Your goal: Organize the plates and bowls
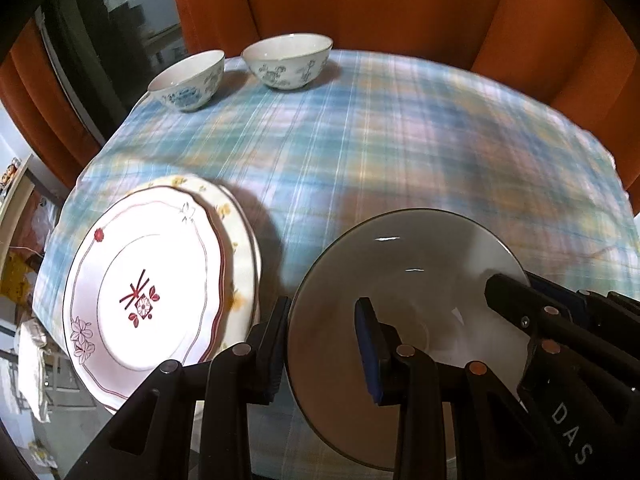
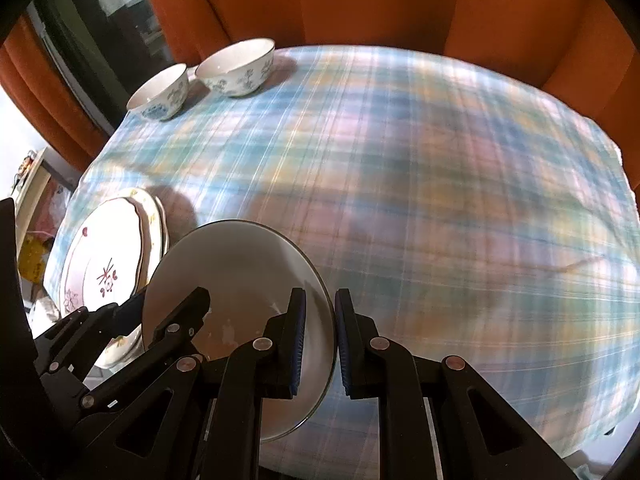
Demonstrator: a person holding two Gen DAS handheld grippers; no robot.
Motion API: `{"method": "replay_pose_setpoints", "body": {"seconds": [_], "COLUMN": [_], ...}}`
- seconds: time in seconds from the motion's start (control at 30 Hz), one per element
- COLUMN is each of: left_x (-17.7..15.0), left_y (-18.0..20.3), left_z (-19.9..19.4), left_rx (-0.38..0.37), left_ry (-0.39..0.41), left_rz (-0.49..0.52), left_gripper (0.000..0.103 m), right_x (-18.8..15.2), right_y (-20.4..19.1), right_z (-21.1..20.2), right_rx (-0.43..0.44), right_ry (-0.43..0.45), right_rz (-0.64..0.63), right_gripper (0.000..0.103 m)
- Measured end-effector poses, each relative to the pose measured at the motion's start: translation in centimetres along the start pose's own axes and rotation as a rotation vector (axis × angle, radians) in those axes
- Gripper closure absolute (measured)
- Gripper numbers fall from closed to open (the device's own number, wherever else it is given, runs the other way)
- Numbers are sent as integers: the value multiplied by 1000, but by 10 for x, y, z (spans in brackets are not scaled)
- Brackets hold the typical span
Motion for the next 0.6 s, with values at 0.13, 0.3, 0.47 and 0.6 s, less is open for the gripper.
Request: {"method": "replay_pose_setpoints", "body": {"seconds": [0.13,0.3,0.47,0.6], "left_x": [0,0,2,8], "left_y": [1,1,0,-4], "left_z": [3,3,2,-9], "left_rx": [34,5,-36,-52], "left_ry": [18,15,-2,30], "left_rz": [19,20,19,43], "left_gripper": [73,65,46,35], "right_x": [-2,1,2,6], "right_y": [-5,-6,-6,-6], "right_z": [3,5,4,-6], "right_rx": [-43,-50,-57,-62], "right_ry": [9,20,17,50], "right_rz": [-39,-42,-29,-8], "right_gripper": [84,82,72,44]}}
Point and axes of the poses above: each gripper's, at about its wrist camera, not at the fingertips, and z roughly the way its jaws point, y to its right, x to its top, the point moved 9 cm from there along z, roughly the way its jaws point, and after that the axes turned 5 degrees about -y, right-handed, at the moved point
